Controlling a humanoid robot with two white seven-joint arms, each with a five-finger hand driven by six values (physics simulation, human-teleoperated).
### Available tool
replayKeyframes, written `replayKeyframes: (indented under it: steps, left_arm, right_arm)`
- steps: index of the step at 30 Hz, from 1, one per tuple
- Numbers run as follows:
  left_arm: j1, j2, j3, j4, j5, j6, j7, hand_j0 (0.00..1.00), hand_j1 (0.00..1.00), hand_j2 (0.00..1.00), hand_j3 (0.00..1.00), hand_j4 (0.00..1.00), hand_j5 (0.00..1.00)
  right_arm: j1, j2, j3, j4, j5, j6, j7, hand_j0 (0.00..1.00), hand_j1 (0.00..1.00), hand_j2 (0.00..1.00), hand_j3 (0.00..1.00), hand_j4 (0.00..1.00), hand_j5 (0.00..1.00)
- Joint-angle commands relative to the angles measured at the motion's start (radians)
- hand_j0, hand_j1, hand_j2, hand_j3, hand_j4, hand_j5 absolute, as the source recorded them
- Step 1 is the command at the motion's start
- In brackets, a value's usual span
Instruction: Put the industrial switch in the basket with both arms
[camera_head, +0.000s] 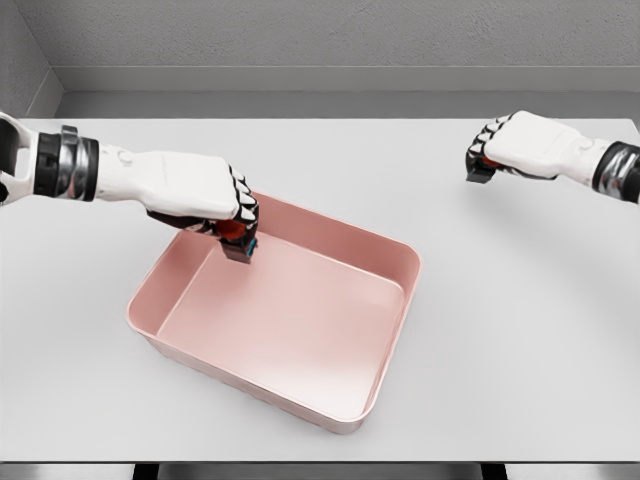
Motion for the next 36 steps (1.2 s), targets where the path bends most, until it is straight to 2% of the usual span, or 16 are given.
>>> replayKeyframes:
  steps: [1, 4, 7, 9, 10, 12, 16, 18, 22, 23, 25, 26, 27, 30, 36]
  left_arm:
    - [0.0, -0.025, -0.012, 0.0, 0.005, 0.002, 0.0, 0.53, 0.53, 0.53, 0.53, 0.53, 0.53]
    - [0.005, -0.028, -0.014, -0.002, 0.005, 0.002, 0.0, 0.57, 0.57, 0.57, 0.57, 0.57, 0.57]
    - [0.009, -0.028, -0.026, 0.0, 0.003, 0.002, 0.0, 0.69, 0.69, 0.69, 0.69, 0.69, 0.69]
    - [0.009, -0.028, -0.038, 0.0, 0.003, 0.002, 0.0, 0.73, 0.73, 0.73, 0.73, 0.73, 0.73]
    - [0.009, -0.029, -0.04, 0.0, 0.003, 0.002, 0.0, 0.75, 0.75, 0.75, 0.75, 0.75, 0.75]
    - [0.009, -0.031, -0.05, 0.0, 0.003, 0.002, 0.0, 0.82, 0.82, 0.82, 0.82, 0.82, 0.82]
    - [0.009, -0.031, -0.058, 0.0, 0.003, 0.002, 0.0, 0.86, 0.86, 0.86, 0.86, 0.86, 0.86]
    - [0.009, -0.031, -0.058, -0.002, 0.003, 0.002, 0.0, 0.87, 0.87, 0.87, 0.87, 0.87, 0.87]
    - [-0.003, -0.003, -0.044, 0.0, 0.019, 0.002, 0.012, 1.0, 1.0, 1.0, 1.0, 1.0, 1.0]
    - [-0.012, 0.015, -0.035, 0.001, 0.061, 0.002, 0.014, 1.0, 1.0, 1.0, 1.0, 1.0, 1.0]
    - [-0.02, 0.138, 0.006, 0.007, 0.199, 0.002, 0.014, 1.0, 1.0, 1.0, 1.0, 1.0, 1.0]
    - [-0.017, 0.233, 0.008, 0.02, 0.316, 0.002, 0.014, 1.0, 1.0, 1.0, 1.0, 1.0, 1.0]
    - [-0.008, 0.262, 0.006, 0.058, 0.396, 0.002, 0.014, 1.0, 1.0, 1.0, 1.0, 1.0, 1.0]
    - [0.029, 0.279, 0.006, 0.153, 0.442, 0.002, 0.014, 1.0, 1.0, 1.0, 1.0, 1.0, 1.0]
    - [0.106, 0.267, 0.005, 0.205, 0.434, 0.002, 0.012, 1.0, 1.0, 1.0, 1.0, 1.0, 1.0]
  right_arm:
    - [0.005, -0.019, -0.003, -0.034, -0.024, 0.002, -0.002, 0.51, 0.51, 0.51, 0.51, 0.51, 0.51]
    - [0.018, -0.025, -0.003, -0.071, -0.026, 0.002, -0.002, 0.51, 0.51, 0.51, 0.51, 0.51, 0.51]
    - [0.037, -0.028, -0.004, -0.109, -0.027, 0.002, -0.002, 0.51, 0.51, 0.51, 0.51, 0.51, 0.51]
    - [0.069, -0.034, -0.047, -0.146, -0.027, 0.002, -0.002, 0.52, 0.52, 0.52, 0.52, 0.52, 0.52]
    - [0.075, -0.058, -0.052, -0.173, -0.029, 0.002, -0.003, 0.52, 0.52, 0.52, 0.52, 0.52, 0.52]
    - [0.083, -0.062, -0.054, -0.189, -0.053, 0.002, 0.0, 0.52, 0.52, 0.52, 0.52, 0.52, 0.52]
    - [0.103, -0.065, -0.061, -0.227, -0.061, 0.002, 0.0, 0.52, 0.52, 0.52, 0.52, 0.52, 0.52]
    - [0.113, -0.093, -0.07, -0.252, -0.072, 0.002, -0.002, 0.52, 0.52, 0.52, 0.52, 0.52, 0.52]
    - [0.133, -0.097, -0.096, -0.284, -0.084, 0.002, 0.0, 0.52, 0.52, 0.52, 0.52, 0.52, 0.52]
    - [0.138, -0.099, -0.103, -0.293, -0.084, 0.002, 0.0, 0.52, 0.52, 0.52, 0.52, 0.52, 0.52]
    - [0.138, -0.099, -0.104, -0.302, -0.093, 0.002, 0.0, 0.52, 0.52, 0.52, 0.52, 0.52, 0.52]
    - [0.138, -0.117, -0.104, -0.311, -0.106, 0.002, 0.0, 0.52, 0.52, 0.52, 0.52, 0.52, 0.52]
    - [0.14, -0.125, -0.104, -0.327, -0.118, 0.002, 0.0, 0.52, 0.52, 0.52, 0.52, 0.52, 0.52]
    - [0.163, -0.143, -0.11, -0.359, -0.125, 0.002, 0.0, 0.52, 0.52, 0.52, 0.52, 0.52, 0.52]
    - [0.187, -0.14, -0.113, -0.414, -0.127, 0.002, 0.0, 0.52, 0.52, 0.52, 0.52, 0.52, 0.52]
